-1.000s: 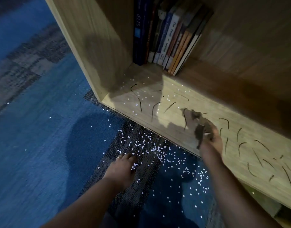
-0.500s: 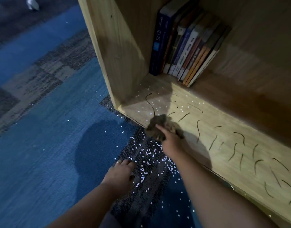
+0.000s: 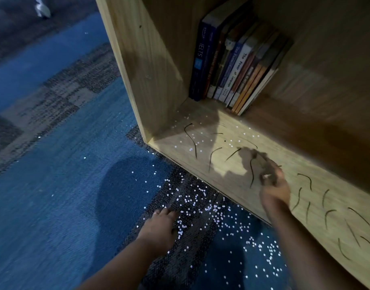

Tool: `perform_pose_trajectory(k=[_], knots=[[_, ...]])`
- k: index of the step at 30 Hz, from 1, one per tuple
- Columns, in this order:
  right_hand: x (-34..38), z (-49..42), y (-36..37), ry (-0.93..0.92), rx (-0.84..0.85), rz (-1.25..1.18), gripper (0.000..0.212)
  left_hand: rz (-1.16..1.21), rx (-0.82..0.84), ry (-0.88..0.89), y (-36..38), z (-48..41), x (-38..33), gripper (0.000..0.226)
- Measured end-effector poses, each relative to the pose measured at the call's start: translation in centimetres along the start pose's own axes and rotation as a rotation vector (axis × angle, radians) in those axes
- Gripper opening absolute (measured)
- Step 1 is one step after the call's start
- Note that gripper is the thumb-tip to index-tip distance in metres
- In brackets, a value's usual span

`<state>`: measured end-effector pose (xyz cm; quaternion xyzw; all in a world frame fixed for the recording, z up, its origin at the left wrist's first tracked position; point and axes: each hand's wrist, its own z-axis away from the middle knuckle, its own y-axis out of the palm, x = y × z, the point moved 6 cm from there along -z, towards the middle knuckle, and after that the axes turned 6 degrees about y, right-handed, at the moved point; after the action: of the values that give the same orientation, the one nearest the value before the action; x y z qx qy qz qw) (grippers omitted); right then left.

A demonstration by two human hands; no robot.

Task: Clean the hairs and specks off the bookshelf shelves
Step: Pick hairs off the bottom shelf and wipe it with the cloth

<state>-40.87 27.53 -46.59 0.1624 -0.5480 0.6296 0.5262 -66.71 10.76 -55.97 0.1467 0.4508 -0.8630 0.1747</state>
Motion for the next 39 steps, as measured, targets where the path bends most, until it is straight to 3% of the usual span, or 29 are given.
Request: perform_pose_trajectory(k=[3,8,10,12,16,19,24,30,34,37,39], knots=[[-1.4,-2.6,-1.3,0.042,-0.165,0.129,0.036,0.009,-0.003,-0.002,0.4,0.5,0.6,0.05],[-0.9,-4.8,1.5,0.139,-0.009,0.216,0.041,0.045,-0.012,-0.027,0.4,1.0,2.0,0.048],[0.5,-4.6,4.1,0.126,0.068,0.238,0.027,0.046,-0.015,-0.061,0.2,1.4,2.9,0.047],[2.2,-3.4,6.6,0.036,0.145,0.42,0.013,0.055,-0.02,-0.092,0.1,1.5,3.7,0.047],[3.5,1.4,11.7,-0.115,0.472,0.606,0.053,0.067,-0.029,-0.129,-0.2,0.9,4.7,0.049],[3.8,4.4,13.4,-0.108,0.568,0.507,0.06,0.064,-0.025,-0.166,-0.3,-0.2,5.2,0.058],[2.9,5.6,12.6,-0.067,0.449,0.11,0.066,0.065,-0.039,-0.265,-0.5,-2.9,6.8,0.076],[2.1,2.6,7.6,-0.145,0.217,0.091,0.056,0.17,-0.16,-0.536,-0.5,-4.1,10.0,0.089],[2.6,-0.3,5.7,-0.029,0.047,-0.034,0.045,0.229,-0.018,-0.512,1.3,-4.4,11.4,0.1],[4.2,-2.5,5.2,-0.076,-0.078,0.113,0.039,0.232,0.031,-0.476,1.7,-4.5,11.7,0.106],[5.0,-4.0,5.4,-0.108,-0.073,0.186,0.043,0.226,0.049,-0.462,1.6,-4.6,11.7,0.108]])
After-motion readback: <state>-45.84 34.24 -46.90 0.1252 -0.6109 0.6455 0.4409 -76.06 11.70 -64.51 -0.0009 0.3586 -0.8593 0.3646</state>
